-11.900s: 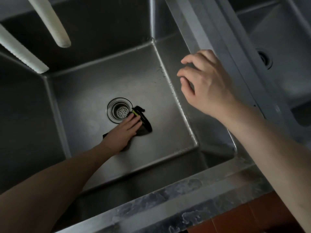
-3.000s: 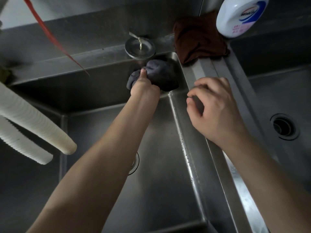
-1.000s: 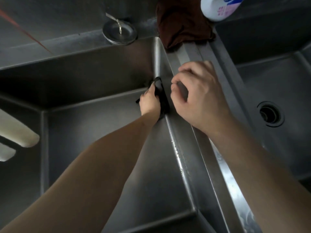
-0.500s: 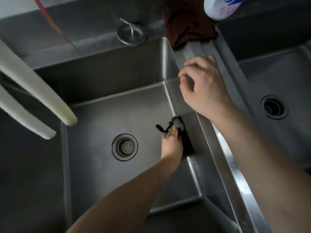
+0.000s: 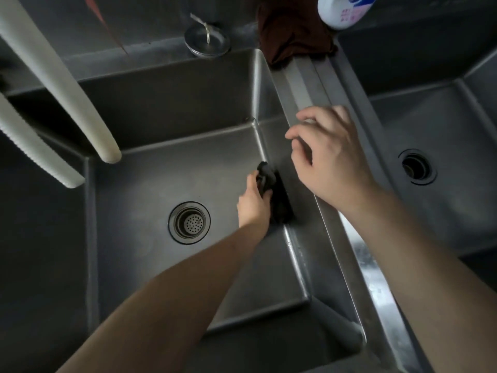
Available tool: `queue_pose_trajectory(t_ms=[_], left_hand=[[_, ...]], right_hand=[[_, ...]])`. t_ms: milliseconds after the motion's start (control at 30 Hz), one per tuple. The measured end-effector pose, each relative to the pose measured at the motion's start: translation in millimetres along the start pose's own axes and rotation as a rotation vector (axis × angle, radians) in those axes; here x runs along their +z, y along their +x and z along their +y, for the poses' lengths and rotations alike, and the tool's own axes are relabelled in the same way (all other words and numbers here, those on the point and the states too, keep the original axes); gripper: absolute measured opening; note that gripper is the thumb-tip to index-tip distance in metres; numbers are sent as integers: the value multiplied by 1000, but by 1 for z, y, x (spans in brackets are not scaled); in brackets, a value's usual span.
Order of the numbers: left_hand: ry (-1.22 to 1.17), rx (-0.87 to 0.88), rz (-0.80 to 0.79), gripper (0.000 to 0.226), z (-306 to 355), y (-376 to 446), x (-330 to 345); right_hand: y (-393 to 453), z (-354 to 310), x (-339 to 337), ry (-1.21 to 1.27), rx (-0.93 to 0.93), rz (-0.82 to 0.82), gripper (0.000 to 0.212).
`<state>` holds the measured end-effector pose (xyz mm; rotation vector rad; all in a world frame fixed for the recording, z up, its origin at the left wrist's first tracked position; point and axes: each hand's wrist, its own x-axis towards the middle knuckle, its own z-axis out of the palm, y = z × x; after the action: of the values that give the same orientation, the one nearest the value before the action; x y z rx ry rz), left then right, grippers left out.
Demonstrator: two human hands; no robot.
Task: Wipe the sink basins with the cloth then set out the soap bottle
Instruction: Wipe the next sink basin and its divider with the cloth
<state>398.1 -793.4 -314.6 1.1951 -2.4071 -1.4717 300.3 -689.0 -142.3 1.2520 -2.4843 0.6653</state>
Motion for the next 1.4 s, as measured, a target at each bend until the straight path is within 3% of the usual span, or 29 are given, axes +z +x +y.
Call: queue_pose_trajectory(t_ms=[200, 500, 900, 1067, 1400], left_hand=[[318, 104, -64, 51, 7, 23, 10], [396, 161, -310, 34, -14, -56, 5], [513, 120, -685, 32, -25, -129, 1], [378, -43, -730, 24, -19, -132, -5], [-294, -443, -662, 38, -6, -147, -15]], right_hand=[[-16, -1, -10, -23, -13, -7, 15], [-32, -9, -14, -17, 42, -48, 16], [-31, -11, -13, 14, 44, -41, 16], [-31, -12, -14, 3, 61, -52, 16], [-31, -14, -16, 1, 78, -62, 17]])
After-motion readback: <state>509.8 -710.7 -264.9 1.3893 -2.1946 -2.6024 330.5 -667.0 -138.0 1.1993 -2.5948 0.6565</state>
